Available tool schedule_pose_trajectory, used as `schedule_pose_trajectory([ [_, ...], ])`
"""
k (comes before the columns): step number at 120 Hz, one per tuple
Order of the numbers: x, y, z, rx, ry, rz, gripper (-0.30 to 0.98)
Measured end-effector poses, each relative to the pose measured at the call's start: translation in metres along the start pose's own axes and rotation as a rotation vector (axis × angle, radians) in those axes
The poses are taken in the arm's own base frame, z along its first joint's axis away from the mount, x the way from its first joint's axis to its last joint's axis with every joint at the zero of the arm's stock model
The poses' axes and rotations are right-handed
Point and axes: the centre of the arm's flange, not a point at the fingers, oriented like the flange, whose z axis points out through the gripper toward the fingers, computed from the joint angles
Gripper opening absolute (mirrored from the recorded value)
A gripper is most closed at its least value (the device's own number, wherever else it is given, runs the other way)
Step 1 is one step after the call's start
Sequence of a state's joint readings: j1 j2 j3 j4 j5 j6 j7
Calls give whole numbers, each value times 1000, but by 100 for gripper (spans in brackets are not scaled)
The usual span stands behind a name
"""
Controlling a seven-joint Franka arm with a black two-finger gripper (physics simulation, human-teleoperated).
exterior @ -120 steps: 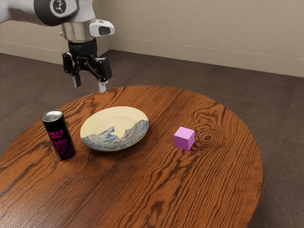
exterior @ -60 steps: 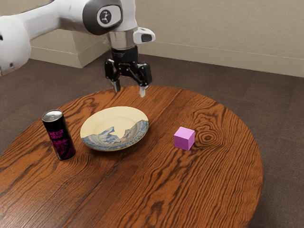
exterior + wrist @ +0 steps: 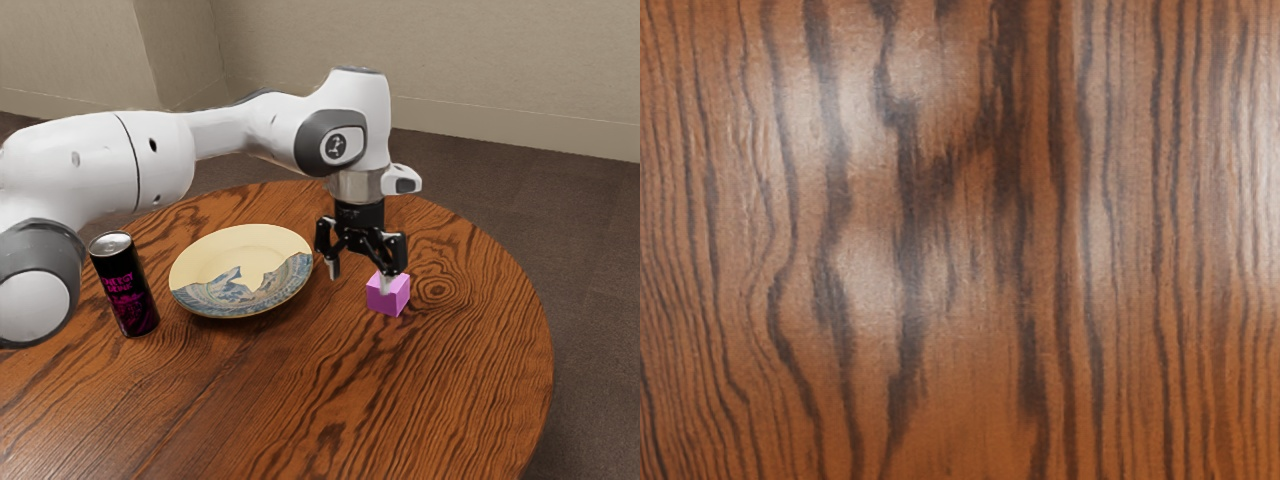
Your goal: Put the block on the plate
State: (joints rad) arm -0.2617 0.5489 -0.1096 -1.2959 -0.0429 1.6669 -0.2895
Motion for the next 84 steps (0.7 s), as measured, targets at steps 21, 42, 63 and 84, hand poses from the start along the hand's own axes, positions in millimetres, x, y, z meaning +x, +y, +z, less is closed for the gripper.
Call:
schedule_pose_trajectory([
  [21, 22, -23, 36, -6, -26, -45, 69],
  [42, 40, -22, 39, -23, 4, -52, 69],
  [63, 61, -26, 39, -36, 40, -66, 69],
  [84, 74, -31, 39, -42, 83, -80, 69],
])
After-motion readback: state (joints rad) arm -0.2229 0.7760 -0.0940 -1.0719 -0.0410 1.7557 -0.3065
